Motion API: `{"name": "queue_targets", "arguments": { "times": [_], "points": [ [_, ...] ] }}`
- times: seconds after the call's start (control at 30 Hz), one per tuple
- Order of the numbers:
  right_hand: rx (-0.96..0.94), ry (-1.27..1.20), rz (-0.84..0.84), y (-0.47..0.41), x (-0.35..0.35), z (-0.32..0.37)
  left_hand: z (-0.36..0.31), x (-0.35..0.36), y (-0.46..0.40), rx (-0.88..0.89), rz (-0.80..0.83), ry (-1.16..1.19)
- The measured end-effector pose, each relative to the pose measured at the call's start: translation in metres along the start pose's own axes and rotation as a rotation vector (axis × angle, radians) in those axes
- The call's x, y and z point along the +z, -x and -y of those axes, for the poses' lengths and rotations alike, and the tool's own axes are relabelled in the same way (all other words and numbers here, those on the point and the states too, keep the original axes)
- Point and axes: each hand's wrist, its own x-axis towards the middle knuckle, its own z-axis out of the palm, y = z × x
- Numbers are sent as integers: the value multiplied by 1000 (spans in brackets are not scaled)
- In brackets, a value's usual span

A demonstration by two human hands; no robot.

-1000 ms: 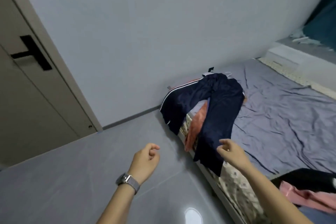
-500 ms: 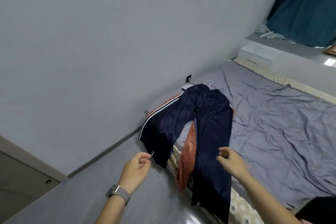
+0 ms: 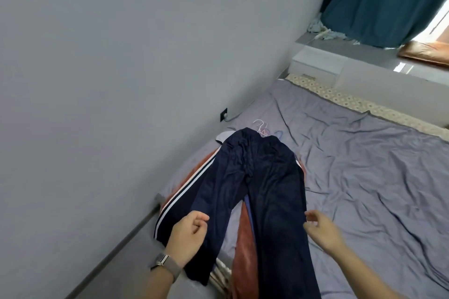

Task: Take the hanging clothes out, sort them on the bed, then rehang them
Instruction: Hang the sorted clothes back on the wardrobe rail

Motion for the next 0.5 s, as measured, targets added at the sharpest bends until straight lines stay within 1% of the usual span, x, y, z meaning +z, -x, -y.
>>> {"name": "queue_targets", "arguments": {
  "times": [0.1,0.27,0.37,0.43,0.5],
  "points": [
    [18,38,38,-64,7,13,-11,14,-65,-12,10,1],
    [9,75,63,-170,29,35,-22,37,-191,48,42,-47],
    [20,79,90,-229,59,32,-10,63,-257,59,82,-106],
    [17,128,136,-264,79,25,3,81,-292,72,138,-157],
    [-28,195,161,-294,95,19,16,94,-320,121,175,-223]
  ]
}}
